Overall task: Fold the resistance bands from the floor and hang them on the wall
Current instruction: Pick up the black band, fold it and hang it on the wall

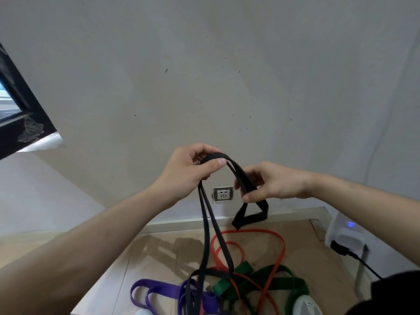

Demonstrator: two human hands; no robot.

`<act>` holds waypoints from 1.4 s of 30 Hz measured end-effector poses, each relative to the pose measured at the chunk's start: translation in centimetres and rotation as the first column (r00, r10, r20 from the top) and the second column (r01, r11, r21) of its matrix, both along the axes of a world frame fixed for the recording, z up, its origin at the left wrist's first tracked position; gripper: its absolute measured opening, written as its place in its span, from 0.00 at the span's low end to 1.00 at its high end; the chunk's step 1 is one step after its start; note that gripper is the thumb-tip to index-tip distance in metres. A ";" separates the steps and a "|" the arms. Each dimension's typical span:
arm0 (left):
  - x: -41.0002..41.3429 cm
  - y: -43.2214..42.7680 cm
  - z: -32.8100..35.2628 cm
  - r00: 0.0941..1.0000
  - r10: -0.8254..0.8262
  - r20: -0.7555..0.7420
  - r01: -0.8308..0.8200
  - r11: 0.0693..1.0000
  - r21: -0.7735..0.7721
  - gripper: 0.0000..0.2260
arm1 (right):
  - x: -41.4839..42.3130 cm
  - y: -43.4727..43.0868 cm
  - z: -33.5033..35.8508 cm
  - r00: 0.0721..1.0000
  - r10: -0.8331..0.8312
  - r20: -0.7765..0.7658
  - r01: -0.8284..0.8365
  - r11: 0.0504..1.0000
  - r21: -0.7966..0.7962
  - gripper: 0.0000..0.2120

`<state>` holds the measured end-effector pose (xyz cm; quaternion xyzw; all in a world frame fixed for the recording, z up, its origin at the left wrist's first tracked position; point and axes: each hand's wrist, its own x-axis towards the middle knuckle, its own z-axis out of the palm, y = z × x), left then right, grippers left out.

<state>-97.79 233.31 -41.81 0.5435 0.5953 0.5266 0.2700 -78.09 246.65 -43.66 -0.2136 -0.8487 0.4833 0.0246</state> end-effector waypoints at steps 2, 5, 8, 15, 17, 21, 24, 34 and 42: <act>-0.7 0.0 0.0 0.996 0.071 0.046 -0.071 0.997 0.001 0.06 | 0.6 0.8 -0.7 0.994 0.051 0.097 -0.053 0.998 0.018 0.07; -1.9 0.1 0.0 0.983 0.165 0.080 -0.167 0.986 0.017 0.05 | 1.4 1.7 -1.3 0.984 0.046 0.173 -0.055 0.997 0.049 0.08; -3.1 0.0 0.0 0.968 0.234 0.094 -0.237 0.971 0.027 0.06 | 2.2 2.8 -2.0 0.978 0.016 0.208 -0.035 0.995 0.089 0.05; -4.3 0.1 -0.6 0.942 0.316 0.113 -0.319 0.948 0.014 0.06 | 2.2 3.1 -1.4 0.988 -0.152 0.022 0.152 0.988 -0.002 0.09; -4.6 0.1 -0.7 0.938 0.323 0.125 -0.327 0.945 0.010 0.07 | 2.0 3.1 -1.1 0.969 -0.232 -0.087 0.225 0.971 -0.084 0.08; -4.6 0.1 -0.8 0.947 0.306 0.102 -0.308 0.951 0.006 0.05 | 1.6 3.1 -0.5 0.889 -0.403 -0.217 0.343 0.900 -0.269 0.09; -4.3 0.2 -0.8 0.949 0.297 0.105 -0.300 0.954 0.008 0.03 | 1.5 3.3 0.0 0.857 -0.461 -0.231 0.336 0.839 -0.427 0.12; -5.0 -0.1 -1.0 0.941 0.325 0.097 -0.327 0.945 0.006 0.04 | 1.9 3.5 0.5 0.778 -0.558 -0.288 0.264 0.707 -0.656 0.06; -5.1 -0.3 -1.0 0.956 0.289 0.052 -0.290 0.957 0.002 0.06 | 1.9 3.8 -0.1 0.770 -0.572 -0.283 0.487 0.813 -0.318 0.04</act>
